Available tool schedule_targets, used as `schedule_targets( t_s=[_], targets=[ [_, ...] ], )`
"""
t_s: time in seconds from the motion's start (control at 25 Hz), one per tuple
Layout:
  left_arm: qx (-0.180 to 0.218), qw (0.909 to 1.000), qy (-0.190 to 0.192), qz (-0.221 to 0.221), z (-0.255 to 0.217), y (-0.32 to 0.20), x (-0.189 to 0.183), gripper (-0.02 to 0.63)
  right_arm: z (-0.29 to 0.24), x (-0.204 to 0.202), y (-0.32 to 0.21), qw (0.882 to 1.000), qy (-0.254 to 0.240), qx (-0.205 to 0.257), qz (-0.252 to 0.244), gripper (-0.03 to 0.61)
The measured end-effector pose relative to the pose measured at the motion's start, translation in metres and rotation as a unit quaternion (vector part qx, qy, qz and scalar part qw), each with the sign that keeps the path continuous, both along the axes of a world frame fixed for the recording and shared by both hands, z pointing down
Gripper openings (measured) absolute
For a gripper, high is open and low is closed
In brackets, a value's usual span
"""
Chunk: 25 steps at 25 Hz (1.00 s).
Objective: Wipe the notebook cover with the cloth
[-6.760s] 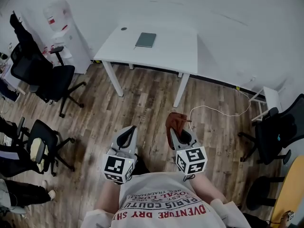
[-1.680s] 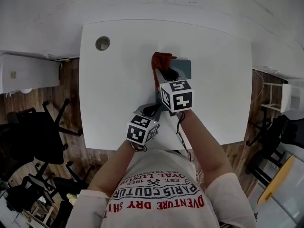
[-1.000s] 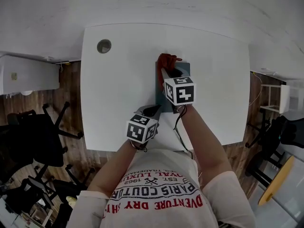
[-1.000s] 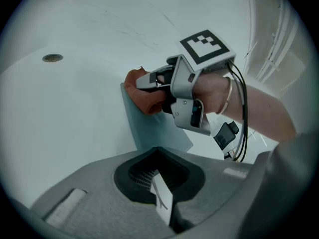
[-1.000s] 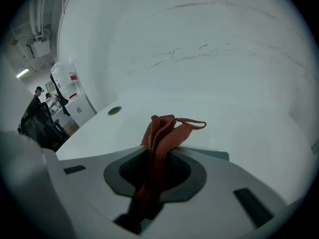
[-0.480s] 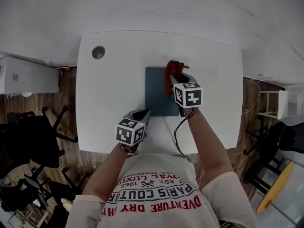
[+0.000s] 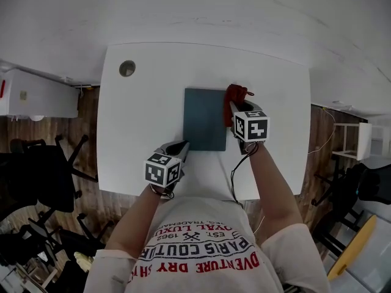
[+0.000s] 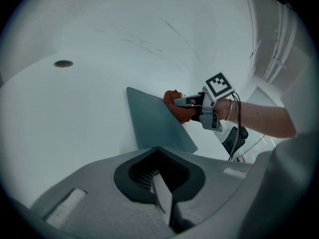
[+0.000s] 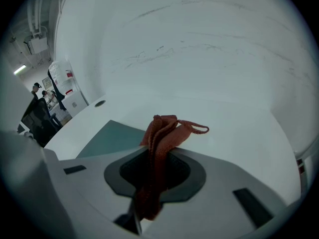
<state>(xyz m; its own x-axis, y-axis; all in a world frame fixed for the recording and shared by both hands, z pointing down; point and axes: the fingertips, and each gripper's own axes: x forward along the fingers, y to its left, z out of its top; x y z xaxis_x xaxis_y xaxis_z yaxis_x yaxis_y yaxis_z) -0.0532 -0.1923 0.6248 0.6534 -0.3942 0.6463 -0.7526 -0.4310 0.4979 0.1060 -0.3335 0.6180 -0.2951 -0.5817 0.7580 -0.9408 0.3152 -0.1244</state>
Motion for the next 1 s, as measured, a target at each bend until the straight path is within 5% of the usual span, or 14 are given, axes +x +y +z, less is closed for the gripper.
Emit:
schedule_targets(
  t_s=[0.4,0.64,1.0],
  targets=[
    [-0.004,1.0,0.004,0.0,0.0,0.0,0.0,0.009,-0.018,0.014,0.015,0.999,-0.028,0.017,0.039,0.075],
    [-0.014,0.9998,0.012,0.002,0.0,0.0,0.001,0.009,-0.05,-0.046,0.028,0.996,-0.075,0.037,-0.002,0.075],
    [-0.013,0.9998,0.013,0.003,-0.001,0.0,0.001,0.009,-0.034,-0.138,0.057,0.992,-0.114,-0.011,-0.058,0.075]
  ],
)
